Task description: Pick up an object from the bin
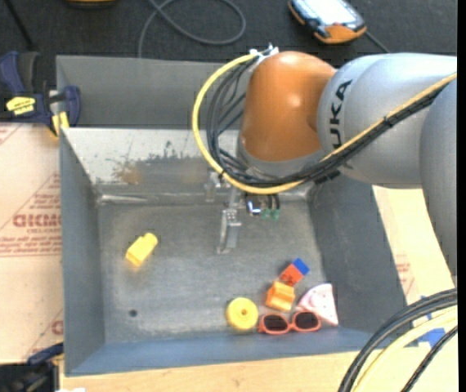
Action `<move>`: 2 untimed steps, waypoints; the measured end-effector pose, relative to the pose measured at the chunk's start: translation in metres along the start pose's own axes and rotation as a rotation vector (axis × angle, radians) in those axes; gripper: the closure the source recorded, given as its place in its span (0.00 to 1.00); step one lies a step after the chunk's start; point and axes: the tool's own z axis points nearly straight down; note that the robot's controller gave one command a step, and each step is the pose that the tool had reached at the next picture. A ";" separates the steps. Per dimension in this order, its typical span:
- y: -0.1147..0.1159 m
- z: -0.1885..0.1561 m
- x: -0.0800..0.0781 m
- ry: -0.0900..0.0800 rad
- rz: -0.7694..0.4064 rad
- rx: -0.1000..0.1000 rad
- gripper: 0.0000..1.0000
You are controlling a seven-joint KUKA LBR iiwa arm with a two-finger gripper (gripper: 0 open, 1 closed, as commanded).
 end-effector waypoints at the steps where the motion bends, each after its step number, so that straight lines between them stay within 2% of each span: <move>1: 0.000 -0.005 -0.001 -0.008 0.001 -0.001 0.00; 2: 0.014 0.030 0.043 -0.011 -0.063 0.002 0.00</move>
Offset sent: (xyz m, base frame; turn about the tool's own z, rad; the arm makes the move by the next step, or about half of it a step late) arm -0.0948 0.0347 -0.0717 -0.1457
